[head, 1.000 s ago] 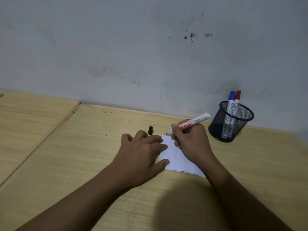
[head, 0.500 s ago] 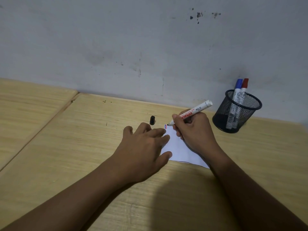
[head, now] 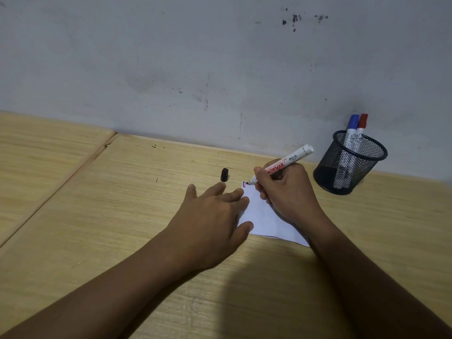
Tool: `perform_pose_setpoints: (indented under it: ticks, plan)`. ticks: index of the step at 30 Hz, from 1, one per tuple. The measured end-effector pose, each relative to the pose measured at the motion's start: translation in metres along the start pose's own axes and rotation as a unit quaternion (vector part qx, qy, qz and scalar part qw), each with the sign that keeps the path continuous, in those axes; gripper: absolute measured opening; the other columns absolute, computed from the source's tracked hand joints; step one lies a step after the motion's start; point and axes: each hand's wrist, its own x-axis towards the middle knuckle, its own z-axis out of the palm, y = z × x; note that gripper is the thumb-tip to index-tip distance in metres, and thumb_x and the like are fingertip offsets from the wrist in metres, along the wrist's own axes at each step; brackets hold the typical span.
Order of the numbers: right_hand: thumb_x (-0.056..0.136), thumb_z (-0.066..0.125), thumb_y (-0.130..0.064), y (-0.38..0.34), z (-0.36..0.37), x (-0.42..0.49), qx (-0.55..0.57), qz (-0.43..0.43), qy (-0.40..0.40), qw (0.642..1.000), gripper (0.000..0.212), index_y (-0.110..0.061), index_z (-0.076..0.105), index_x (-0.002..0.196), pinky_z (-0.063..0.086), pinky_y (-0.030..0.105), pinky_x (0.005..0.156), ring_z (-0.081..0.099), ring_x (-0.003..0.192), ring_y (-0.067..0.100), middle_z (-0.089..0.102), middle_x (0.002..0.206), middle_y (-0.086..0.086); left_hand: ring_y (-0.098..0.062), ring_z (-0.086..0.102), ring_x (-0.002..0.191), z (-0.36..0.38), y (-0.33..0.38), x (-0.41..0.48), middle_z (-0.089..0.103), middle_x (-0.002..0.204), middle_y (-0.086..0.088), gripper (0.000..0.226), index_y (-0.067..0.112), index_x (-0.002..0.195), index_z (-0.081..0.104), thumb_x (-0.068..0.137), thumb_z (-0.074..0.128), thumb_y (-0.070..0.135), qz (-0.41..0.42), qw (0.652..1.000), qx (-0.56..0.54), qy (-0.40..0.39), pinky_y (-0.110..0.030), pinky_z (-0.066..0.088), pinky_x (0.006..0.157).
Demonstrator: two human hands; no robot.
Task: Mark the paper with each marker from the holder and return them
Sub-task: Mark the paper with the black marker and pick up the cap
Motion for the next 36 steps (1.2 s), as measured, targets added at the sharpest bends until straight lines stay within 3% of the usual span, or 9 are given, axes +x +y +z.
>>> perform_pose_setpoints:
  ticks: [8,13,17,20,22,26,29,32,36]
  plan:
    - [0.095,0.065,-0.029,-0.002,-0.004,0.002,-0.006,-0.001,-0.025,1.000,0.015,-0.019,0.066,0.083,0.063,0.035,0.070,0.073,0.069,0.022,0.072,0.076,0.006,-0.018,0.019,0.148,-0.003,0.001,0.001,0.027,0.160,0.010,0.055,0.031,0.146,0.035,0.097,0.030,0.056,-0.002,1.000,0.001,-0.002,-0.058,0.025,0.112]
    - [0.095,0.065,-0.026,-0.002,-0.005,0.002,0.018,0.007,-0.024,1.000,0.015,-0.014,0.068,0.088,0.059,0.027,0.062,0.070,0.062,0.016,0.072,0.075,0.006,-0.017,0.026,0.145,-0.001,-0.001,0.002,0.036,0.156,0.011,0.052,0.032,0.139,0.044,0.095,0.033,0.058,0.000,1.000,-0.001,0.025,-0.055,0.030,0.110]
    - [0.097,0.063,-0.017,-0.009,-0.023,0.005,0.242,0.026,0.007,0.970,0.021,0.002,0.069,0.089,0.049,0.031,0.051,0.059,0.055,0.017,0.067,0.069,0.014,-0.007,0.049,0.122,-0.001,-0.003,0.001,0.059,0.129,0.017,0.048,0.031,0.117,0.062,0.081,0.050,0.061,-0.013,0.992,-0.076,0.103,-0.046,0.039,0.097]
    - [0.096,0.063,-0.012,-0.024,-0.041,0.004,0.338,0.001,0.054,0.940,0.018,-0.002,0.066,0.081,0.046,0.025,0.046,0.055,0.050,0.017,0.064,0.066,0.016,-0.005,0.055,0.093,-0.006,-0.003,0.001,0.055,0.106,0.020,0.050,0.033,0.103,0.053,0.066,0.067,0.064,-0.080,0.962,-0.199,0.166,-0.036,0.044,0.083]
    - [0.096,0.062,-0.012,-0.034,-0.050,0.001,0.348,-0.011,0.062,0.935,0.018,-0.003,0.064,0.080,0.045,0.023,0.043,0.053,0.046,0.015,0.064,0.063,0.014,-0.009,0.056,0.086,-0.013,-0.007,0.009,0.054,0.097,0.019,0.052,0.036,0.101,0.045,0.067,0.068,0.066,-0.144,0.932,-0.269,0.194,-0.035,0.045,0.075]
    - [0.096,0.062,-0.010,-0.050,-0.063,-0.012,0.329,-0.022,0.062,0.942,0.021,-0.002,0.063,0.076,0.044,0.023,0.040,0.053,0.042,0.013,0.065,0.057,0.009,-0.019,0.064,0.089,-0.025,-0.026,0.040,0.065,0.086,0.012,0.044,0.034,0.118,0.057,0.080,0.062,0.056,-0.196,0.949,-0.231,0.090,-0.037,0.050,0.081]
    - [0.096,0.062,-0.008,-0.063,-0.077,-0.030,0.321,-0.031,0.068,0.944,0.021,0.003,0.063,0.078,0.044,0.024,0.040,0.053,0.042,0.015,0.065,0.058,0.011,-0.015,0.068,0.084,-0.034,-0.031,0.050,0.069,0.078,0.012,0.016,0.030,0.084,0.073,0.080,0.067,0.045,-0.195,0.946,-0.246,0.083,-0.035,0.056,0.077]
    - [0.096,0.062,-0.008,-0.074,-0.096,-0.047,0.305,-0.037,0.074,0.949,0.021,0.008,0.065,0.083,0.044,0.024,0.040,0.054,0.043,0.016,0.065,0.063,0.017,-0.013,0.069,0.073,-0.058,-0.016,0.041,0.075,0.075,0.007,0.012,0.022,0.071,0.074,0.082,0.073,0.023,-0.163,0.911,-0.356,0.129,-0.032,0.057,0.072]
    - [0.097,0.061,-0.009,-0.098,-0.118,-0.065,0.309,-0.049,0.078,0.947,0.023,0.009,0.065,0.083,0.041,0.022,0.037,0.053,0.041,0.015,0.064,0.066,0.020,-0.011,0.062,0.066,-0.111,0.024,0.012,0.076,0.081,-0.007,0.006,0.016,0.091,0.077,0.085,0.075,0.018,-0.086,0.832,-0.518,0.178,-0.021,0.049,0.060]
